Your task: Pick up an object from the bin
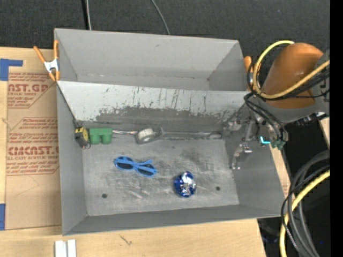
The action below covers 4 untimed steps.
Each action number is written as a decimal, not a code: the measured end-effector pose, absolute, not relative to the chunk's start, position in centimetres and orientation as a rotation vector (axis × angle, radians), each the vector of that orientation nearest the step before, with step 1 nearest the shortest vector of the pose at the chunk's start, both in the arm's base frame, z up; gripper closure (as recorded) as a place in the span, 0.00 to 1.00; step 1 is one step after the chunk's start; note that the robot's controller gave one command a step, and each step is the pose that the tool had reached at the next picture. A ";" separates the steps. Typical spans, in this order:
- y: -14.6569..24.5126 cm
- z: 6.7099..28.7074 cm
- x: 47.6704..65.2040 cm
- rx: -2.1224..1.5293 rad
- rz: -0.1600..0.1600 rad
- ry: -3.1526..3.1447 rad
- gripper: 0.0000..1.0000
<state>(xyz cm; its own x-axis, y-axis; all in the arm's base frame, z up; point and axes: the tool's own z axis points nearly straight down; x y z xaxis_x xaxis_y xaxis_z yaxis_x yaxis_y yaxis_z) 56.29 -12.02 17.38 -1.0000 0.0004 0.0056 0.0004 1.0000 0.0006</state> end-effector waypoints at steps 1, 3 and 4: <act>-8.2 7.1 51.1 0.406 0.004 -3.126 0.00; 0.8 7.3 51.1 0.815 0.002 -3.042 1.00; 3.5 20.8 50.0 0.868 0.001 -3.029 1.00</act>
Offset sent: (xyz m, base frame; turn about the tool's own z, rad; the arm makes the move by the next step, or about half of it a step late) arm -0.0540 0.0375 -0.1036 -0.2610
